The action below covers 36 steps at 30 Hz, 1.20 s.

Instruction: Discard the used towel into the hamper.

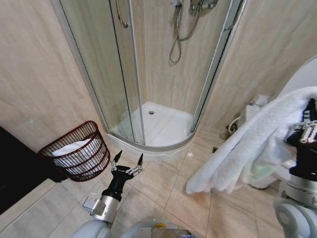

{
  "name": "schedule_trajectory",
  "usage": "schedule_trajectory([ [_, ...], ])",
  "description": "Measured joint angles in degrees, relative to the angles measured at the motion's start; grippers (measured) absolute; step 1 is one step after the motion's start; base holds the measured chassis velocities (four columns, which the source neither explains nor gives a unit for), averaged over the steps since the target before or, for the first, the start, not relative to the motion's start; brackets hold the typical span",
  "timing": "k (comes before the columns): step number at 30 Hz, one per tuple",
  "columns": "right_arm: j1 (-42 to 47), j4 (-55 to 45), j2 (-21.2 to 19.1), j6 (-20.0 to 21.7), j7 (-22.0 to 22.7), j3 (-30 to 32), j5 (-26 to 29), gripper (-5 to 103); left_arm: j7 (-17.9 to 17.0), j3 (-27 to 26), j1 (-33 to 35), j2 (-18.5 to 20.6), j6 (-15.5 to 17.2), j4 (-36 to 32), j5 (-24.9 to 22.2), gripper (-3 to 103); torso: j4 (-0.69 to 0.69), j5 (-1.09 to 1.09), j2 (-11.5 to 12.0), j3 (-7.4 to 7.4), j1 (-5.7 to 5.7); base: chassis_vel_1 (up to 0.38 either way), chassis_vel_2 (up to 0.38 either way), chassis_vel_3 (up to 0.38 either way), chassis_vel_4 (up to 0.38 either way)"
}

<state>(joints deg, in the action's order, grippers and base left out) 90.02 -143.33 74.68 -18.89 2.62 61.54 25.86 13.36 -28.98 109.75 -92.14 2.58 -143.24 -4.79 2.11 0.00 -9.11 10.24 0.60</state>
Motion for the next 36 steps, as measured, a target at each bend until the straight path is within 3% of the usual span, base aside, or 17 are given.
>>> schedule_trajectory([
  [6, -0.5, 0.1, -0.5, -1.2, -0.1, 0.0, 1.2, 9, 0.0, 0.0, 0.0, 0.0, 0.0, 0.0, 0.0, 100, 0.00, 0.00, -2.4, 1.73, 0.72, 0.000, 0.000, 0.000, 0.000],
  [36, -1.3, 0.1, -3.3, -6.4, -1.6, 2.9, 2.6, 9, 0.0, 0.0, 0.0, 0.0, 0.0, 0.0, 0.0, 100, 0.00, 0.00, -9.4, 6.56, 2.86, 0.000, 0.000, 0.000, 0.000],
])
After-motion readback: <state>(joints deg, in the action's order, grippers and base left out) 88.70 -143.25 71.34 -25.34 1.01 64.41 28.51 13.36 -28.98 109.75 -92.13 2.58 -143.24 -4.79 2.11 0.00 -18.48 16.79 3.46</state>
